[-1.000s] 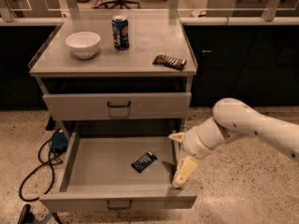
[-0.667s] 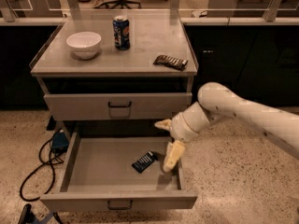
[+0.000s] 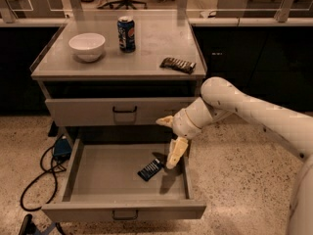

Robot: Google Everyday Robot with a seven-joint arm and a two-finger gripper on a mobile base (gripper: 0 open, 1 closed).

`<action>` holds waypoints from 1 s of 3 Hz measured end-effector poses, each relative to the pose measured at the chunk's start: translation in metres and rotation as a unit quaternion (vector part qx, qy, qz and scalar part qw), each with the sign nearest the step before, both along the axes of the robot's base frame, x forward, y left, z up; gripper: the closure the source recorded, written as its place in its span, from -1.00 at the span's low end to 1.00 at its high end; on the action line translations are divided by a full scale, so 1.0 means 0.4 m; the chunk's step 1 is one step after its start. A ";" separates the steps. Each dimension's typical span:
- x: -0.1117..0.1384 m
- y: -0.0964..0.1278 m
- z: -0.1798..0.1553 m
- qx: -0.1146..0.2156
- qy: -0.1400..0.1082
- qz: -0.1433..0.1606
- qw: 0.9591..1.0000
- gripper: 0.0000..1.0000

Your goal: Pick rxbar blueberry from middle drawer and place on counter

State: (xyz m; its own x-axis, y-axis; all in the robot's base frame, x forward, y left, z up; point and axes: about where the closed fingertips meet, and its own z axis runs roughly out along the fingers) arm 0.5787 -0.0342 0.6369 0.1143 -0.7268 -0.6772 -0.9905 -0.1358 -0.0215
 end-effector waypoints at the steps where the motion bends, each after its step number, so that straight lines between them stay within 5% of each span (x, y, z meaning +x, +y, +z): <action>1: -0.011 0.017 -0.025 -0.045 -0.003 -0.028 0.999 -1.00; 2: -0.063 0.116 -0.140 -0.052 0.009 -0.048 0.997 -1.00; 3: -0.103 0.295 -0.291 0.007 0.035 -0.055 0.998 -1.00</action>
Offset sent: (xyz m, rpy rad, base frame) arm -0.0271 0.1206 -0.1329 -0.0442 -0.0088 -0.1920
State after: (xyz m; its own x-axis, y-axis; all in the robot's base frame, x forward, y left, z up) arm 0.5374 0.0838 0.5206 -0.0126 -0.7222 -0.6916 -0.9985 -0.0272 0.0466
